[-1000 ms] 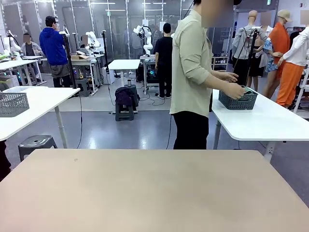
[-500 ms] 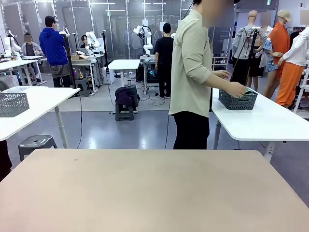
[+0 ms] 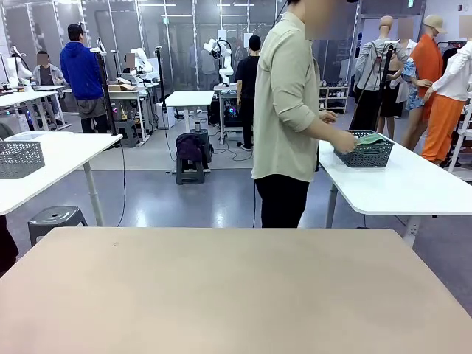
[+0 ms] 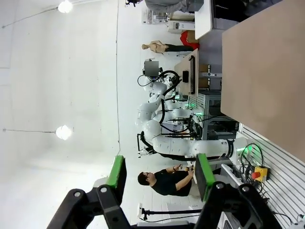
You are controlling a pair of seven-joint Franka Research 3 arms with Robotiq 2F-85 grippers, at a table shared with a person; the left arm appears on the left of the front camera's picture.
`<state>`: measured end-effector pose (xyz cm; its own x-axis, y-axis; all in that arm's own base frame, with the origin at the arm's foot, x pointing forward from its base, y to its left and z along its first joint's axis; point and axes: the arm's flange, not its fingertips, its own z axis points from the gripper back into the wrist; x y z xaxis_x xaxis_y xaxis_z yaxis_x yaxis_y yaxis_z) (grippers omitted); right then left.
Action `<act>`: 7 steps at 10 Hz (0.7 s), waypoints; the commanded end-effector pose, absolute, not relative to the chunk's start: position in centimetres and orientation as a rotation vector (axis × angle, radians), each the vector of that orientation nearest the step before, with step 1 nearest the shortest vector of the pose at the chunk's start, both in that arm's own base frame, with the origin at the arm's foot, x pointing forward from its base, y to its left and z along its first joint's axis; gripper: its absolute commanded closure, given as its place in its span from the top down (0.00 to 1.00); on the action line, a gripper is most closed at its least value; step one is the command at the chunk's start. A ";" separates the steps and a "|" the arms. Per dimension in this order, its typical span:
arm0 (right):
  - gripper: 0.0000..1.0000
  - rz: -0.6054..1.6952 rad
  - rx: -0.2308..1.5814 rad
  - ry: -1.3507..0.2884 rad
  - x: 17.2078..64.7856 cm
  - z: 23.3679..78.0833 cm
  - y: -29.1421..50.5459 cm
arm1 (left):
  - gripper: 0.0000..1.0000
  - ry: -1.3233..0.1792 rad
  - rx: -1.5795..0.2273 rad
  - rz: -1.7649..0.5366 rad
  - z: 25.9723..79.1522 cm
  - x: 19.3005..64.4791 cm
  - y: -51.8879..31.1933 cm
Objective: Fold the towels and place them in the basket.
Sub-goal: Stack the folded Towel with hook on the right side of the table.
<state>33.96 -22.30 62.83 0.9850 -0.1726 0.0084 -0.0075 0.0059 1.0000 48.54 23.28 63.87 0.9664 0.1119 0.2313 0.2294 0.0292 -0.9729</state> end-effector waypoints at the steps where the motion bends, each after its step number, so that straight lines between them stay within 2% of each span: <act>1: 0.74 -0.073 1.567 -0.161 33.8 63.4 -22.7 | 0.70 -0.234 -1.535 -0.098 64.4 49.1 24.2; 7: 0.74 -0.026 1.553 -0.137 33.9 64.0 -22.8 | 0.70 -0.250 -1.469 -0.117 63.9 49.3 25.7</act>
<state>34.31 -21.70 63.95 0.9905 -0.1312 0.0403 -0.0385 0.0163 0.9991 49.51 24.54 63.60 0.9694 0.0960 0.2260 0.2198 0.0704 -0.9730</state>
